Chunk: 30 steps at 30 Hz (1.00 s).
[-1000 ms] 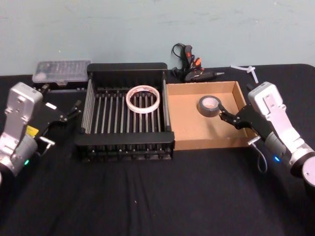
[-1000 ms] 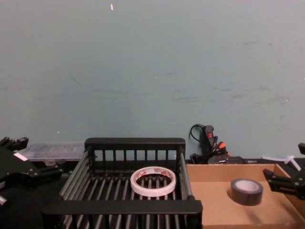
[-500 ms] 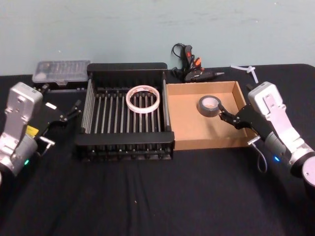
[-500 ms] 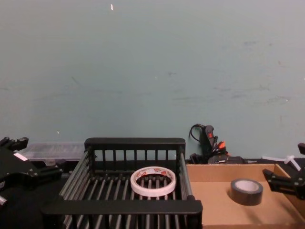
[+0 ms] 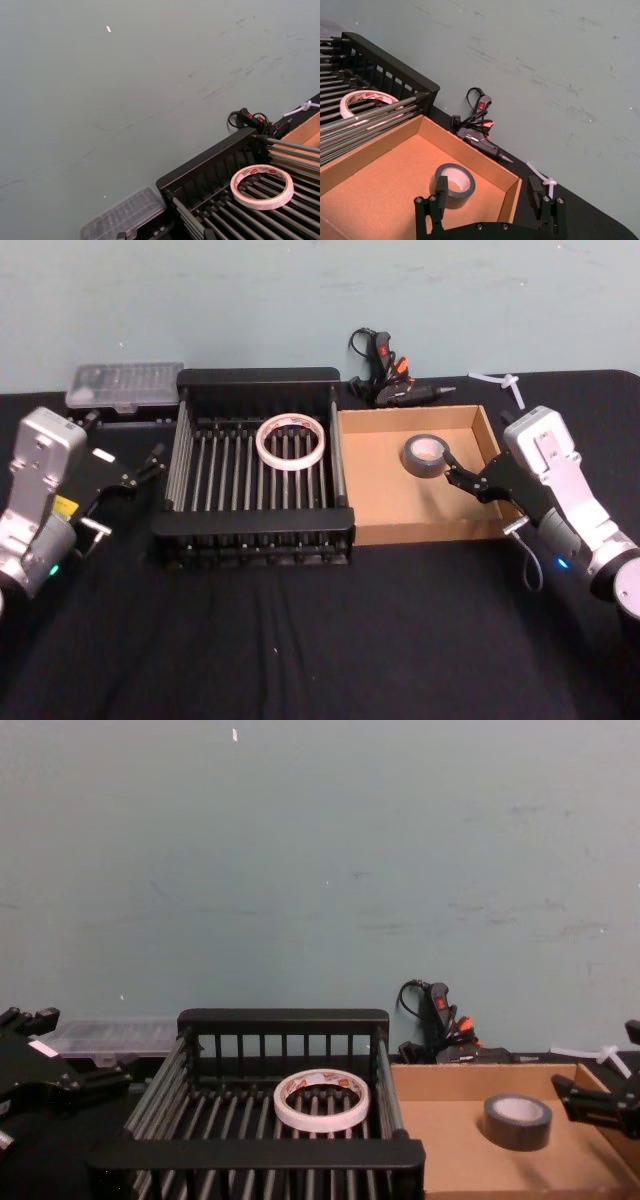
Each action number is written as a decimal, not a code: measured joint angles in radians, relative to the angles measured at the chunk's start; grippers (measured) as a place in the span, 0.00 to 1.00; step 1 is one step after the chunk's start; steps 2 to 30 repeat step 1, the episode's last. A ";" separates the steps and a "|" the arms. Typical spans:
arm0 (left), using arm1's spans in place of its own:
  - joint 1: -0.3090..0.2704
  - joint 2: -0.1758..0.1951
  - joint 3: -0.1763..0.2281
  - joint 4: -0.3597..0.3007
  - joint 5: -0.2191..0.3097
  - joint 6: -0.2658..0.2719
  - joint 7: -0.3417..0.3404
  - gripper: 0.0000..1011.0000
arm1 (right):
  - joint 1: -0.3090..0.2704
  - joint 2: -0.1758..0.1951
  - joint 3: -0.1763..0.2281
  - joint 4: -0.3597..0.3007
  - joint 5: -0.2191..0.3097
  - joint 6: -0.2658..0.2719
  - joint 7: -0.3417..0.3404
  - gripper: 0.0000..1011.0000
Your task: Pick up the white tape and place it into the black box , Pick up the silver tape and place it into the brown box.
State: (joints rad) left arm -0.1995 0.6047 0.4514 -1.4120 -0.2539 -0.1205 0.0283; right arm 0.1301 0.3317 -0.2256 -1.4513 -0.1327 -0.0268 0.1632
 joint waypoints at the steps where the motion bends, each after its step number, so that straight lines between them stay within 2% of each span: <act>1: 0.000 0.000 0.000 0.000 0.000 0.000 0.000 0.99 | 0.000 0.000 0.000 0.000 0.000 0.000 0.000 0.99; 30: 0.000 0.000 0.000 0.000 0.000 0.000 0.000 0.99 | 0.000 0.000 0.000 0.000 0.000 0.000 0.000 0.99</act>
